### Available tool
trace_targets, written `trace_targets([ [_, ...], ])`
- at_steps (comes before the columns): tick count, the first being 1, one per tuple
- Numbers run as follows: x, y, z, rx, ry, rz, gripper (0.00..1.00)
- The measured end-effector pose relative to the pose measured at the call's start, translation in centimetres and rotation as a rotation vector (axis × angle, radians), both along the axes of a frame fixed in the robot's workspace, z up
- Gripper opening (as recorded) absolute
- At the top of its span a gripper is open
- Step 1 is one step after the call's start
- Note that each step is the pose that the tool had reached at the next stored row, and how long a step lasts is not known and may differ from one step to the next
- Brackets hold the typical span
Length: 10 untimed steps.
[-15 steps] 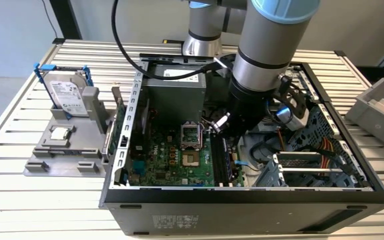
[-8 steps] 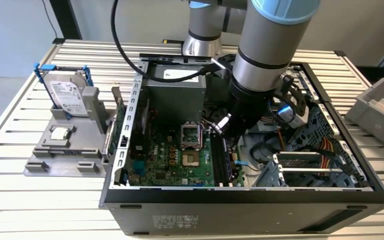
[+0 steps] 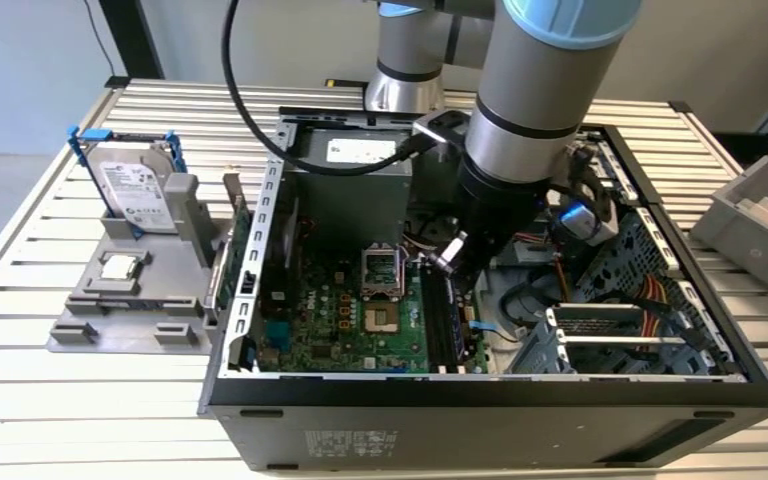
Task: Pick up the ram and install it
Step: 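Press down the ram until it locks into place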
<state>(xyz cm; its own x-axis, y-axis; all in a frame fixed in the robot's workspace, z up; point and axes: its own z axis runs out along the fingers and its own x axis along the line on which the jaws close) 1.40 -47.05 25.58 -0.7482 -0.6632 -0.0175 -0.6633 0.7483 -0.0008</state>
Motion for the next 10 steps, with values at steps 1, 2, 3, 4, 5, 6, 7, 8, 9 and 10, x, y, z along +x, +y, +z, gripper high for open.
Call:
trace_targets([
  [1,0.0,0.0,0.0,0.0,0.0,0.017,0.0],
  [2,0.0,0.0,0.0,0.0,0.0,0.037,0.0],
  [3,0.0,0.0,0.0,0.0,0.0,0.054,0.0],
  [4,0.0,0.0,0.0,0.0,0.0,0.073,0.0],
  [5,0.0,0.0,0.0,0.0,0.0,0.092,0.0],
  [6,0.0,0.0,0.0,0.0,0.0,0.11,0.0],
  [7,0.0,0.0,0.0,0.0,0.0,0.127,0.0],
  [8,0.0,0.0,0.0,0.0,0.0,0.146,0.0],
  [9,0.0,0.0,0.0,0.0,0.0,0.163,0.0],
  [10,0.0,0.0,0.0,0.0,0.0,0.183,0.0],
])
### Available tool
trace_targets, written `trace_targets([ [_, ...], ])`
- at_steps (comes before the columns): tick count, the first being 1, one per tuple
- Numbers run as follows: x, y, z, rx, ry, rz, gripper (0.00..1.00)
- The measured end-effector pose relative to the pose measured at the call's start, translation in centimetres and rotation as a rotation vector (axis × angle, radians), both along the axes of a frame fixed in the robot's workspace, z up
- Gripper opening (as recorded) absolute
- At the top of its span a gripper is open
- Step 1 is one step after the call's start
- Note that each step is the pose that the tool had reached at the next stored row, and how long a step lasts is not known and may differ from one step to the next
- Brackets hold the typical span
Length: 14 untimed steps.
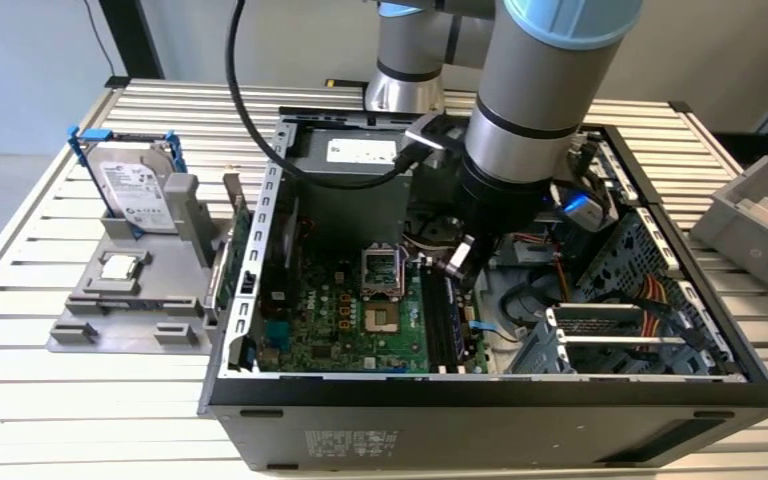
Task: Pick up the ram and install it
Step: 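Press down the ram until it locks into place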
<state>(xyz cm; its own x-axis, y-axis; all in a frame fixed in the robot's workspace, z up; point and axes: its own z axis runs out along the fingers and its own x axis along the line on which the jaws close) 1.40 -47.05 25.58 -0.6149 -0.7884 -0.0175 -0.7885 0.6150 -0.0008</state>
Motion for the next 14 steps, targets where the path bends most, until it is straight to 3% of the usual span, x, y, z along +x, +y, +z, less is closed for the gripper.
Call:
trace_targets([
  [14,0.0,0.0,-0.05,0.0005,0.0,0.251,0.0],
])
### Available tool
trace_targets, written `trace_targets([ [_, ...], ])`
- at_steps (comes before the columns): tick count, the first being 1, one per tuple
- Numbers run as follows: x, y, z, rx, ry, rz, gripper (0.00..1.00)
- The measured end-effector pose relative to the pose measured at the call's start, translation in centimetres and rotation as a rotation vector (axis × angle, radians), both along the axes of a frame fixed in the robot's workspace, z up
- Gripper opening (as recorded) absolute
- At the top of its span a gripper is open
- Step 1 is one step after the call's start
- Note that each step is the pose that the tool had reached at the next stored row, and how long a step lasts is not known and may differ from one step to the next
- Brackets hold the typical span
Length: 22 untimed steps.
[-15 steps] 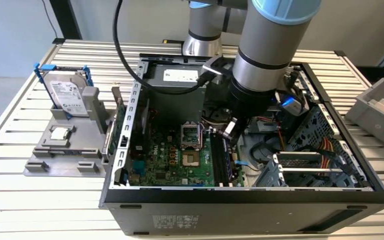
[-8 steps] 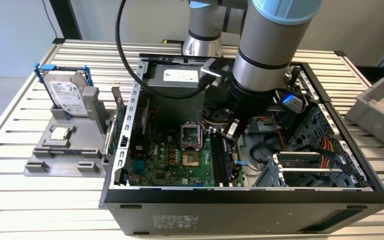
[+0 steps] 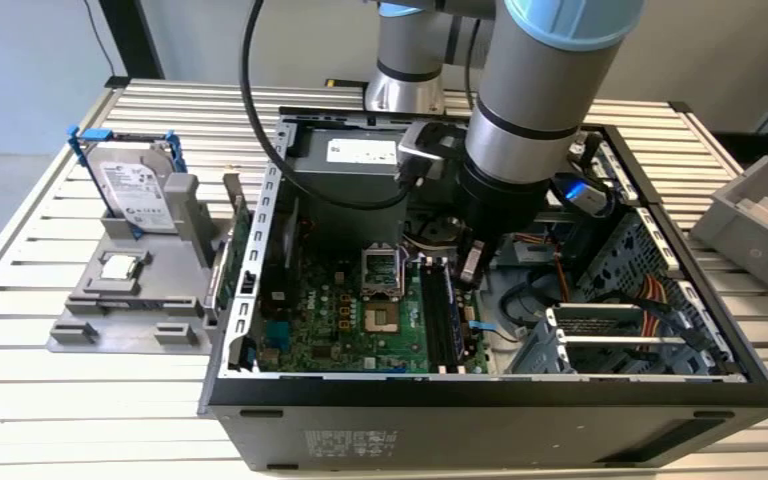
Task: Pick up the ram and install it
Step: 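Press down the ram until it locks into place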
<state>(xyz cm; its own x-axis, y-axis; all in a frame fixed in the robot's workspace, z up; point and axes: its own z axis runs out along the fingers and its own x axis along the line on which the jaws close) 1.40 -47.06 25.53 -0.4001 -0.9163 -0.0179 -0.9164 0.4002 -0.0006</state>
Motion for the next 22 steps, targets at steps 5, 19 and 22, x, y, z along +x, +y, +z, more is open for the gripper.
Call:
trace_targets([
  [5,0.0,0.01,-0.03,0.0003,0.0,0.086,0.0],
  [19,0.01,0.0,-0.1,0.0008,0.0001,0.32,0.0],
  [22,0.0,0.0,-0.1,0.0009,0.0001,0.332,0.0],
])
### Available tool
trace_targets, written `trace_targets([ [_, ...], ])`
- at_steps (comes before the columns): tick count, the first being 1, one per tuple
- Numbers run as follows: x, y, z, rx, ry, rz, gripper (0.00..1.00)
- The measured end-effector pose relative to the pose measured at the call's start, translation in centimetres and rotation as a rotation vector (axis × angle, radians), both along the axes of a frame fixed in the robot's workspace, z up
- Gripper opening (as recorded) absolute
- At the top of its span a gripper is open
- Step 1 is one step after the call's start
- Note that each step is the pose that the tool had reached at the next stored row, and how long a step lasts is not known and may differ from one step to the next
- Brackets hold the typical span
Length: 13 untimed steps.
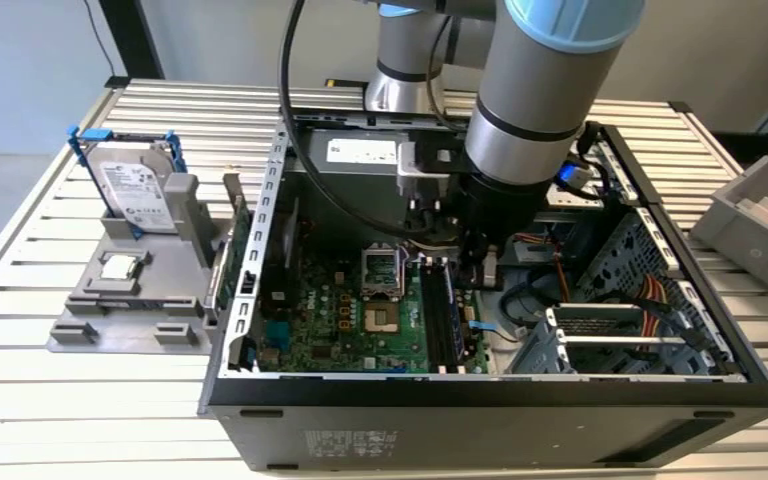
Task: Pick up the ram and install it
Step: 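Press down the ram until it locks into place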
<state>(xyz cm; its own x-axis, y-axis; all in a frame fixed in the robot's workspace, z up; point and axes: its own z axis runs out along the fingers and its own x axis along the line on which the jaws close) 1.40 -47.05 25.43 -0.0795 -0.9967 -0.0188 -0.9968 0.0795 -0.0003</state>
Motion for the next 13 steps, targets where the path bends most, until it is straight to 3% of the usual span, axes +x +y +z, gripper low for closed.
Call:
trace_targets([
  [6,-0.13,-0.07,-0.36,-0.0001,0.0,0.0,0.0],
  [13,-0.14,-0.33,-1.58,0.0001,0.0003,0.0,0.0],
])
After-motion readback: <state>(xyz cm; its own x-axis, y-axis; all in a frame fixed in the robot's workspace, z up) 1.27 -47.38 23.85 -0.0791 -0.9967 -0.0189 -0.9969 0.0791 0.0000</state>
